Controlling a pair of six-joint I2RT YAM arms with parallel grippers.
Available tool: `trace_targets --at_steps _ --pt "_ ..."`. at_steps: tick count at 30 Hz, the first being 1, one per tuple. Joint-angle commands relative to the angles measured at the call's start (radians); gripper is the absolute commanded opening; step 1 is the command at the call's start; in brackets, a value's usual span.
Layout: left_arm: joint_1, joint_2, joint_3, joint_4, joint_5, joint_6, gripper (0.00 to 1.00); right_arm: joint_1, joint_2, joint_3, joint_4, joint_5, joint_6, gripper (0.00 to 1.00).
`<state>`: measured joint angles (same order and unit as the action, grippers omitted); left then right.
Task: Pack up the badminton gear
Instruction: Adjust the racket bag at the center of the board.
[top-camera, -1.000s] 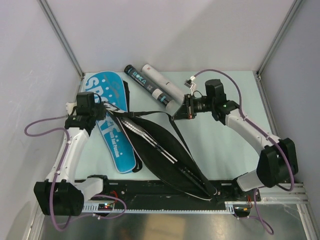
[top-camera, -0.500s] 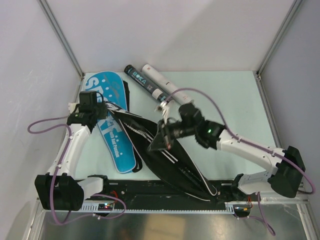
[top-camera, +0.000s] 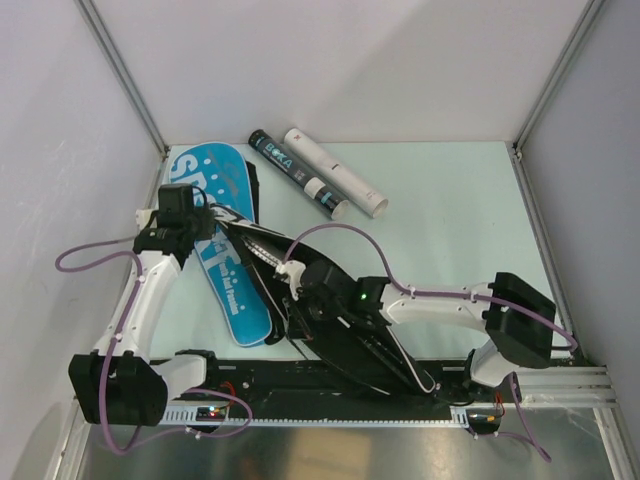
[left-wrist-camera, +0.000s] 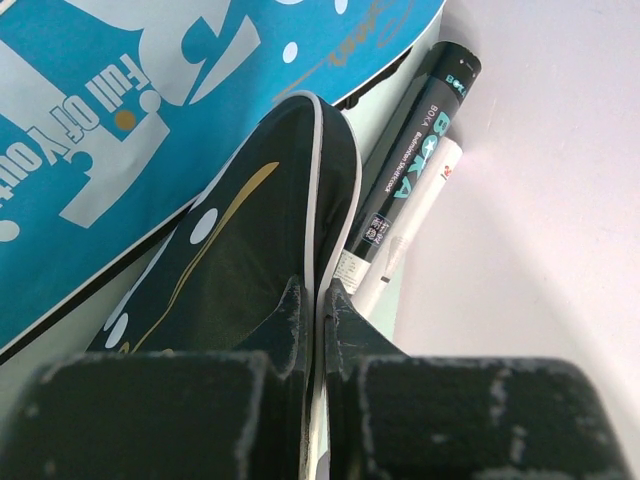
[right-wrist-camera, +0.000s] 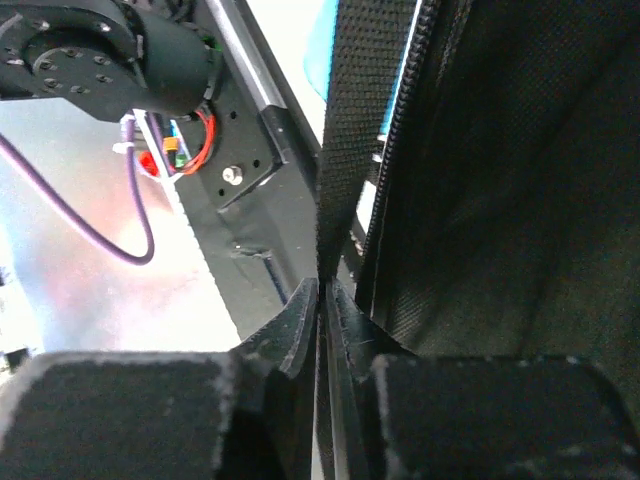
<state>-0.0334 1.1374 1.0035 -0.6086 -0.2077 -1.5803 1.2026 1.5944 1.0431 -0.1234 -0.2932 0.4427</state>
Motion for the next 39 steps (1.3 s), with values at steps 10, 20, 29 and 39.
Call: trace_targets --at_steps 10,20,29,39 --pt "-0.003 -0.133 -0.052 -0.004 0.008 -0.115 0.0 -0.079 -0.217 0.029 0.132 0.281 -0.05 0.47" --pt "-0.005 -0.135 -0.032 -0.086 0.101 -0.128 0.0 -0.197 -0.112 0.183 0.323 0.312 -0.249 0.48" --pt "0.03 -0.11 0.079 -0.264 0.193 -0.048 0.0 -0.204 0.079 0.276 0.451 0.21 -0.431 0.48" --pt "0.059 -0.163 0.079 -0.327 0.264 -0.074 0.0 -0.183 0.211 0.323 0.665 0.161 -0.592 0.5"
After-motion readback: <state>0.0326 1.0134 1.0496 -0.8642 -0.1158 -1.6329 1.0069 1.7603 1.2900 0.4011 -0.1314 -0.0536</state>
